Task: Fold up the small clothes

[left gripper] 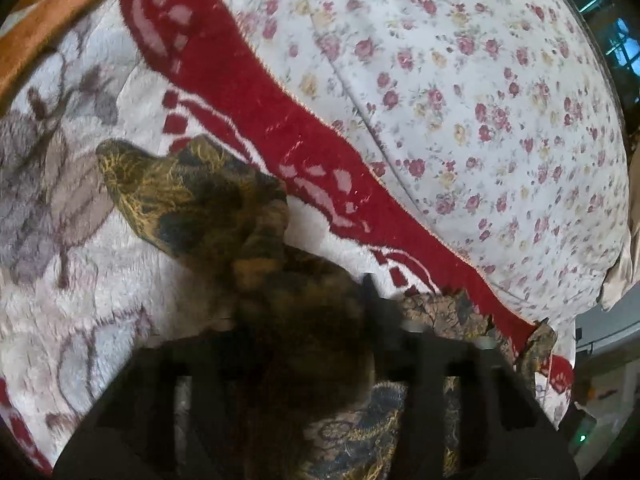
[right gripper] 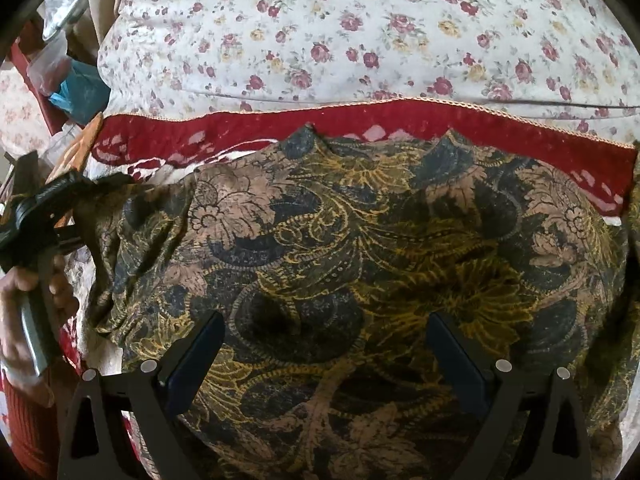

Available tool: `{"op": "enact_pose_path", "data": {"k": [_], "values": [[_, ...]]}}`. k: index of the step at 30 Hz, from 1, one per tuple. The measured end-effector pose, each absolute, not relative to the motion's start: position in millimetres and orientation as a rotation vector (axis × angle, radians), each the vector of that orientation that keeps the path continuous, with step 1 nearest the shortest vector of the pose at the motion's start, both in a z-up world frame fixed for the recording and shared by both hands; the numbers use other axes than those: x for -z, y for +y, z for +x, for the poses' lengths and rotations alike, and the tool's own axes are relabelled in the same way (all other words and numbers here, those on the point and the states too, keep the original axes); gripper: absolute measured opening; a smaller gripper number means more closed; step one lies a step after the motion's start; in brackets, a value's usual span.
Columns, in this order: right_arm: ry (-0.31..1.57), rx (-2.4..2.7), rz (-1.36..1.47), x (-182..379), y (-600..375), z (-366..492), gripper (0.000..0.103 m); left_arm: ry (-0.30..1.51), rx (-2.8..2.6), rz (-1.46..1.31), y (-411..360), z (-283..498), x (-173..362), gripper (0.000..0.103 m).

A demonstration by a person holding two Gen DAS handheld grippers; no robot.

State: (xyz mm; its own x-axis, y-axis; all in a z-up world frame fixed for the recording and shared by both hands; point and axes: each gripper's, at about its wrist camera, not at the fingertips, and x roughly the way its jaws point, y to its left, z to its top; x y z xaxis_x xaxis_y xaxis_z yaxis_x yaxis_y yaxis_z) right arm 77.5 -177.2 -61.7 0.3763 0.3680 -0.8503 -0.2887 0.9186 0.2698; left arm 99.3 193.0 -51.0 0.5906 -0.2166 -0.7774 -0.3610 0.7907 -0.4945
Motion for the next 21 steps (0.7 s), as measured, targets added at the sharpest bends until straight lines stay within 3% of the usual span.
{"op": "enact_pose_path", "data": {"k": [4, 10, 13, 16, 17, 19, 21], "values": [[1.099, -0.41, 0.106, 58, -189, 79, 0.1, 0.832, -0.023, -0.579, 173, 93, 5, 0.015], [1.05, -0.354, 0.164, 40, -221, 82, 0.1, 0.66, 0.211, -0.435, 94, 72, -65, 0.015], [1.02, -0.302, 0.197, 29, -249, 82, 0.1, 0.636, 0.368, -0.341, 29, 54, -74, 0.015], [0.989, -0.237, 0.226, 20, -280, 80, 0.1, 0.725, 0.541, -0.277, -48, 33, -34, 0.017], [0.978, -0.2, 0.238, 17, -295, 79, 0.1, 0.763, 0.569, -0.253, -65, 28, -19, 0.02], [0.968, -0.13, 0.263, 14, -323, 78, 0.1, 0.915, 0.583, -0.153, -110, 19, 28, 0.035], [0.965, -0.078, 0.3, 13, -346, 76, 0.1, 1.037, 0.586, -0.06, -140, 7, 69, 0.035]]}}
